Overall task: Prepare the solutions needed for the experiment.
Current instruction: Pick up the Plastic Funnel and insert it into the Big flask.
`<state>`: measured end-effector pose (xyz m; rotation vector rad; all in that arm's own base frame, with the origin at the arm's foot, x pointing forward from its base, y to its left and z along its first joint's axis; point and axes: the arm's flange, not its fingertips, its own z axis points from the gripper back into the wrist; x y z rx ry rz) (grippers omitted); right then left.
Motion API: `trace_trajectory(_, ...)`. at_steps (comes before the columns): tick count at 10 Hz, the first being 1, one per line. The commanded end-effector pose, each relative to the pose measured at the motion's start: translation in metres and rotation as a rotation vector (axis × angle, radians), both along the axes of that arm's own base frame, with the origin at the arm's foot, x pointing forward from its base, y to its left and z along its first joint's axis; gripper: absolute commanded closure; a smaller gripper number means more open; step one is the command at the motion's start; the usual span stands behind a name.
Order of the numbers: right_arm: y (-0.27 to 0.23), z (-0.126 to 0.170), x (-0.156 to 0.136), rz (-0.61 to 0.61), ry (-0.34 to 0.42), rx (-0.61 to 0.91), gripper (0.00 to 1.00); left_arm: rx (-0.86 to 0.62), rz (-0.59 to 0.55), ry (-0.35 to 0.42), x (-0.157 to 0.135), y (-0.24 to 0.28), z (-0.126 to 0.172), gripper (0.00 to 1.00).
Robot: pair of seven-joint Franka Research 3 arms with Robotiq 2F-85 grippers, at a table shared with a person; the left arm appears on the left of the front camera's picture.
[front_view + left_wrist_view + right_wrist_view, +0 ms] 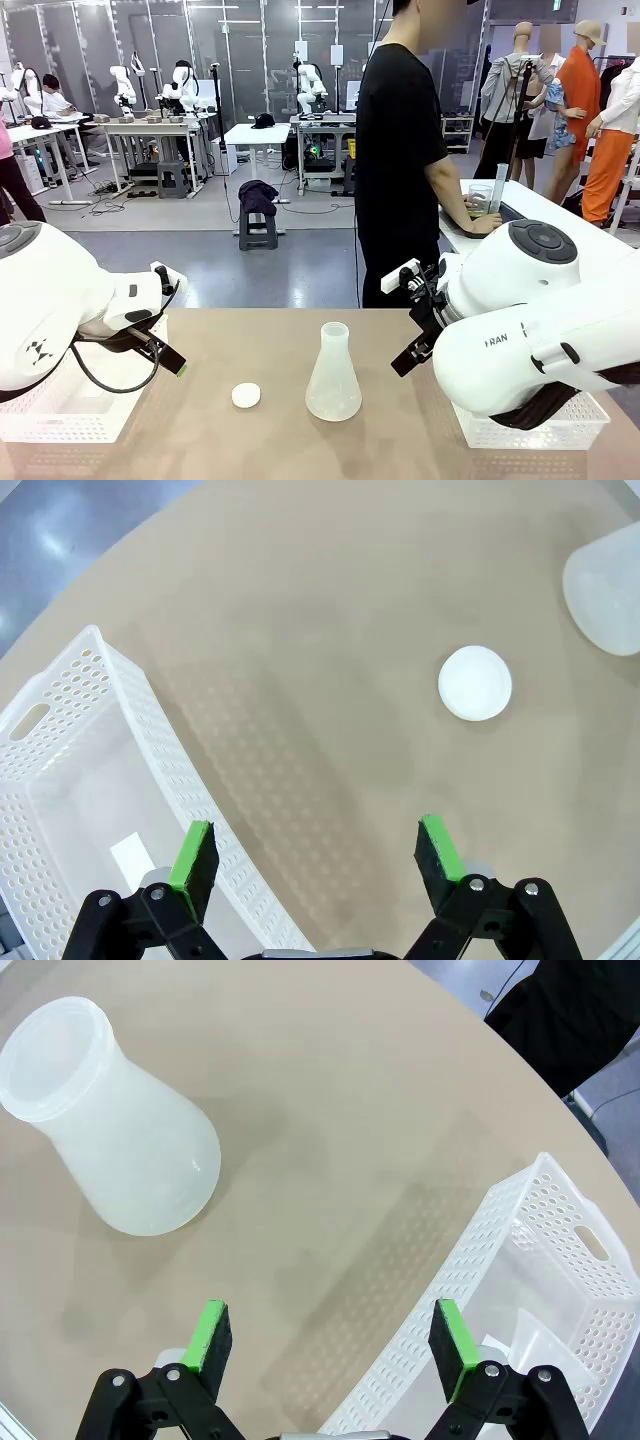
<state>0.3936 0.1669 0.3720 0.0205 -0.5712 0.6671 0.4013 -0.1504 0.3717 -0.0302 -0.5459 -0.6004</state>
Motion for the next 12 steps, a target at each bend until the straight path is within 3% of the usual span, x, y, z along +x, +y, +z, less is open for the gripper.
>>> trace_trajectory(1,0.0,0.0,0.0,-0.002,0.001,0.001,0.0,0.0,0.0,0.0,0.0,0.0,0.0,0.0)
trace_trajectory(4,0.0,0.0,0.0,0.0,0.0,0.0,0.0,0.0,0.0,0.0,0.0,0.0,0.0,0.0)
trace_trajectory(7,0.009,0.042,-0.021,-0.049,-0.021,0.208,0.0,-0.173,-0.023,0.01,-0.015,0.001,0.04,0.0)
trace_trajectory(8,0.005,0.057,-0.028,-0.046,-0.018,0.301,0.0,-0.227,-0.011,-0.03,-0.021,0.008,0.055,0.0)
trace_trajectory(12,0.001,0.091,-0.034,-0.006,0.058,0.63,0.0,-0.567,-0.034,0.078,-0.032,0.023,0.088,0.0)
